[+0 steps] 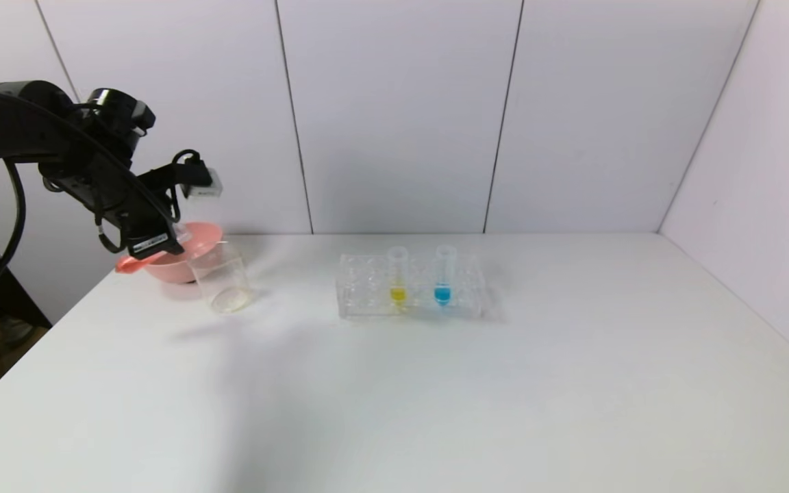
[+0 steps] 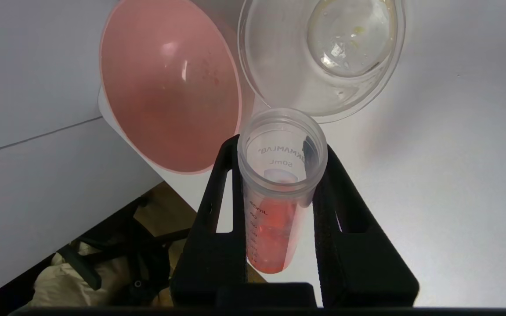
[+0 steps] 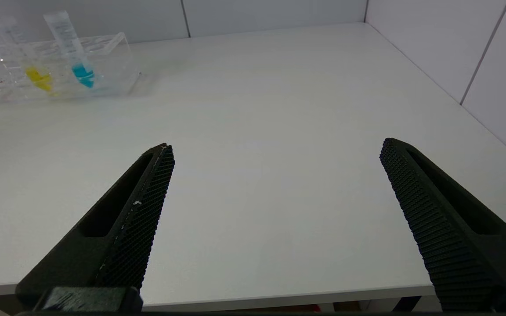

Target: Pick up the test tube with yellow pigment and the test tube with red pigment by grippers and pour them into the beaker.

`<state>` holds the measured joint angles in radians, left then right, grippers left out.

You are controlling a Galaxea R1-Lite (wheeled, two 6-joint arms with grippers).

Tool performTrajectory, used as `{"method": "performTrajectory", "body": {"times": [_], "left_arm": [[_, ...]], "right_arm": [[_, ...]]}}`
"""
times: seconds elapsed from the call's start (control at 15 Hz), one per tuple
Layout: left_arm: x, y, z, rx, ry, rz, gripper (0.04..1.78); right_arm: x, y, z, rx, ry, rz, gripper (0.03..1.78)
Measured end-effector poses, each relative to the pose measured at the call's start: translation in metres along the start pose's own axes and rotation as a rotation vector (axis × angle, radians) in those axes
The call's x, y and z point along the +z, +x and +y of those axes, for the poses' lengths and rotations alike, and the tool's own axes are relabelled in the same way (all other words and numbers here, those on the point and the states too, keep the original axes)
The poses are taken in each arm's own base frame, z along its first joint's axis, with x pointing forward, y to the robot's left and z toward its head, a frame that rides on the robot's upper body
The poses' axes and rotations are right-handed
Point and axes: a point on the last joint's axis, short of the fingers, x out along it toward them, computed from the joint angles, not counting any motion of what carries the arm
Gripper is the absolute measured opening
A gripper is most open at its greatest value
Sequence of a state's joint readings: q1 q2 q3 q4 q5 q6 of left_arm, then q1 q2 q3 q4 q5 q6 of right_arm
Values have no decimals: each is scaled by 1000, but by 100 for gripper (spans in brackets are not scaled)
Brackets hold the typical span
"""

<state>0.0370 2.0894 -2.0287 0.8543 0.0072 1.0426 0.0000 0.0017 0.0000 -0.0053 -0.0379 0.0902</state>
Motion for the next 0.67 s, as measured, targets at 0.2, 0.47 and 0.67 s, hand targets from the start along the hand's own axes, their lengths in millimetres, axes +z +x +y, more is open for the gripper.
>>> {"method": "performTrajectory", "body": {"times": [0.2, 0.47, 0.67], "left_arm": [[11, 5, -7, 12, 29, 42, 44], [19, 12, -14, 41, 57, 123, 44], [25, 16, -18, 68, 77, 174, 44]], "right_arm": [[0, 0, 0, 0, 0, 0, 171], [0, 0, 0, 0, 0, 0, 171], [0, 0, 0, 0, 0, 0, 171]]}}
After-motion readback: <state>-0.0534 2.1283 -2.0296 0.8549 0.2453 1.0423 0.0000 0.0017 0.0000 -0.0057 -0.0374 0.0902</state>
